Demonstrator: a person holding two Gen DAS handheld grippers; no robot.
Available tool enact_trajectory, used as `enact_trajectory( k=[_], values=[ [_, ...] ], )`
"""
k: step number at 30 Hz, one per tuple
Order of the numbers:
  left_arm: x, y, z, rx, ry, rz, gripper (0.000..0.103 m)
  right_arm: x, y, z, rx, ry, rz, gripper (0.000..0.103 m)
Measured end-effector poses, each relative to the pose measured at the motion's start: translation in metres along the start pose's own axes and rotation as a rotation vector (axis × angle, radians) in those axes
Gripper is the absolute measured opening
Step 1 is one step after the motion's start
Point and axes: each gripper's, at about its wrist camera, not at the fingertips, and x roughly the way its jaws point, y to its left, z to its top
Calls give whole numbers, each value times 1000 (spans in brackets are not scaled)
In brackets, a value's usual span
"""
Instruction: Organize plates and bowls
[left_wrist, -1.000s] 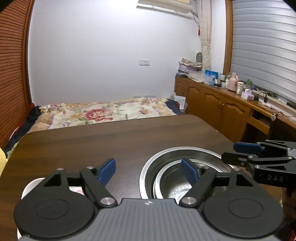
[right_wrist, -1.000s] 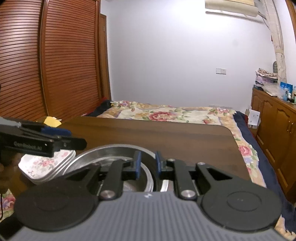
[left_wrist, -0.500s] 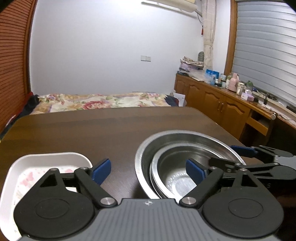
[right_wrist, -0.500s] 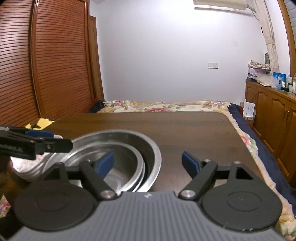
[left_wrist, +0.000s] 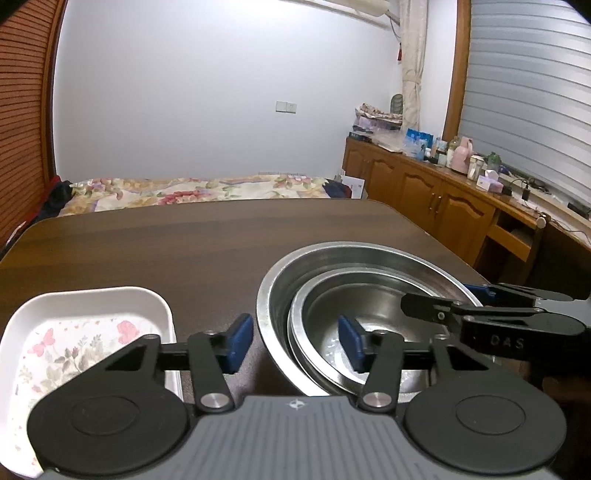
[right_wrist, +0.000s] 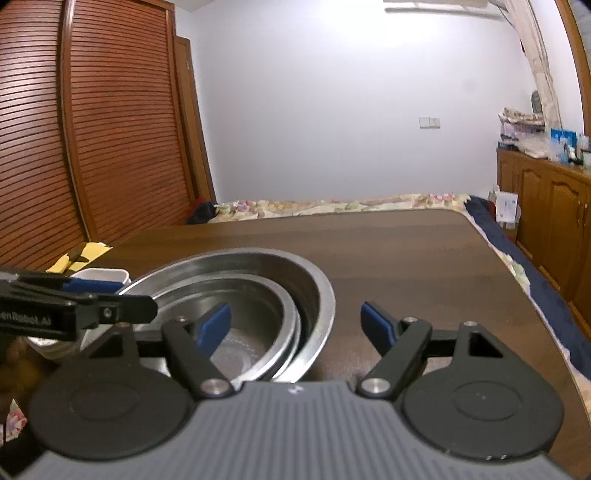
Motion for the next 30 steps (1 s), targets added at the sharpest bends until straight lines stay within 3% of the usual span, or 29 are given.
enact_trajectory(
  k=[3, 9, 16, 24, 30],
  values=[
    [1, -1, -3, -1, 7, 1, 46, 3, -1, -2, 17, 15, 4, 60],
    [3, -6, -7, 0, 15, 11, 46, 5, 0, -4, 22, 26, 15, 46],
    [3, -10, -8, -1, 10, 24, 38, 4, 2, -4, 24, 34, 16, 41],
    [1, -7, -6, -19, 24, 26, 38, -2, -1, -4, 74, 9, 1, 32],
    [-5, -5, 4, -20, 7, 27, 38, -5, 1, 0, 91, 2, 14, 32]
  ],
)
